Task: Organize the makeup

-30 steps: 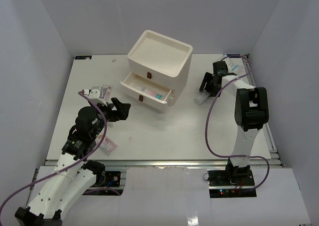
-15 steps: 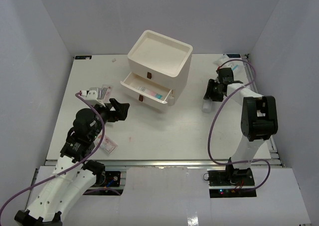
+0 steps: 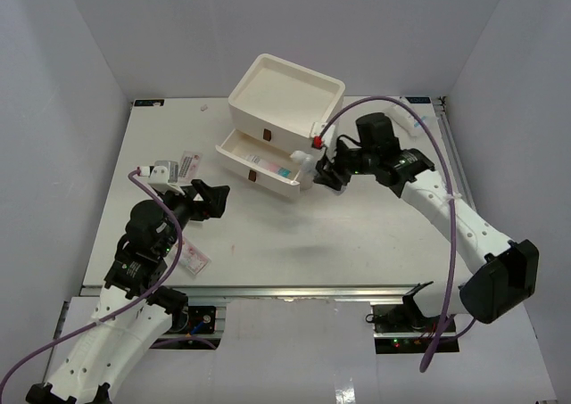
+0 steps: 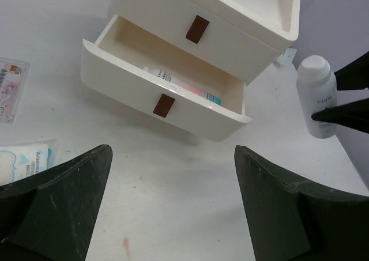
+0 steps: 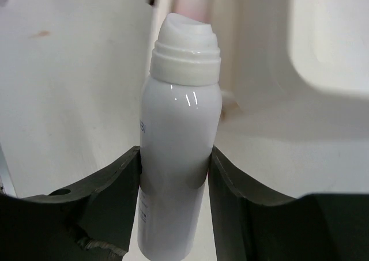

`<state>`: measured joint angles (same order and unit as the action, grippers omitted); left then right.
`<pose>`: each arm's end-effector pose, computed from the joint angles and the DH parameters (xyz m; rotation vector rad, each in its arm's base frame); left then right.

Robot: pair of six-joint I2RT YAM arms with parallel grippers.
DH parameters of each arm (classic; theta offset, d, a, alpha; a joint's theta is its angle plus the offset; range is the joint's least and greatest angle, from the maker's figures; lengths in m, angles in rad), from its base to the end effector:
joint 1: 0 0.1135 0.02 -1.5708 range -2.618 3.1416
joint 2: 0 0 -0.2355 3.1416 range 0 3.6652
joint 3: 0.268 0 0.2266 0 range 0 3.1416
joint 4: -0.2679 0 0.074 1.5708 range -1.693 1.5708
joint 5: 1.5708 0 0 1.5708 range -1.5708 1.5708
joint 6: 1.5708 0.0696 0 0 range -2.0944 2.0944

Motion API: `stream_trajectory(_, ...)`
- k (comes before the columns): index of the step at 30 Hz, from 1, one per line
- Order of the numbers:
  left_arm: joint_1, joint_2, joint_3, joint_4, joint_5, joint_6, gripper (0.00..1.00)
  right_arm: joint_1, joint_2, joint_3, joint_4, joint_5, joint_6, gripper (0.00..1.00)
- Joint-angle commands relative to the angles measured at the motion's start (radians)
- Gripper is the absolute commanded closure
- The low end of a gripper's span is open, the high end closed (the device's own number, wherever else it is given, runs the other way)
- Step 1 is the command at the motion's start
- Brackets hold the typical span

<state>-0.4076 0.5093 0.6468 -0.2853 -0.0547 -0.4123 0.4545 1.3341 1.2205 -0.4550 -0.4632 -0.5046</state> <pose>0.1526 -0.0617 0.2966 -0.0454 1.7500 -0.5575 0.2591 0.1612 0.3039 -1.2035 1.7293 0.4639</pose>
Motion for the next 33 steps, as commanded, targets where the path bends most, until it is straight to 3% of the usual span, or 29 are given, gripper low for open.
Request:
stream_trajectory(1, 0.005, 0.005, -0.003, 0.005, -0.004, -0.003, 0.02, 0.189, 0.068, 0.178, -0.089, 0.013, -0.26, 0.92)
stream_trajectory(4, 0.005, 0.007, -0.003, 0.005, -0.006, -0.002, 0.02, 0.261, 0.16, 0.275, -0.105, 0.093, -0.262, 0.92)
stream_trajectory(6, 0.006, 0.004, -0.004, 0.005, -0.016, -0.002, 0.02, 0.321, 0.275, 0.46, -0.102, 0.195, -0.247, 0.92)
stream_trajectory(8, 0.006, 0.002, -0.004, 0.004, -0.023, 0.0, 0.02, 0.344, 0.344, 0.537, -0.084, 0.273, -0.222, 0.91)
stream_trajectory(15, 0.006, 0.01, -0.003, 0.002, -0.027, 0.0, 0.02, 0.359, 0.516, 0.646, 0.014, 0.431, -0.154, 0.83)
stream_trajectory(18, 0.006, 0.012, -0.003, 0.003, -0.025, 0.0, 0.02, 0.358, 0.562, 0.657, 0.051, 0.514, -0.138, 0.67)
stream_trajectory(20, 0.006, 0.008, -0.003, 0.002, -0.023, 0.0, 0.02, 0.357, 0.578, 0.654, 0.069, 0.542, -0.132, 0.46)
stream_trajectory(22, 0.006, 0.003, -0.004, 0.002, -0.023, 0.0, 0.02, 0.357, 0.572, 0.648, 0.07, 0.538, -0.123, 0.36)
stream_trajectory(25, 0.006, 0.003, -0.004, 0.005, -0.018, -0.002, 0.02, 0.357, 0.544, 0.634, 0.07, 0.521, -0.108, 0.3)
stream_trajectory(29, 0.006, 0.005, -0.004, 0.006, -0.005, -0.002, 0.02, 0.359, 0.499, 0.609, 0.061, 0.491, -0.095, 0.29)
stream_trajectory(33, 0.006, 0.012, -0.004, 0.007, 0.005, -0.002, 0.02, 0.359, 0.436, 0.599, 0.009, 0.342, -0.109, 0.31)
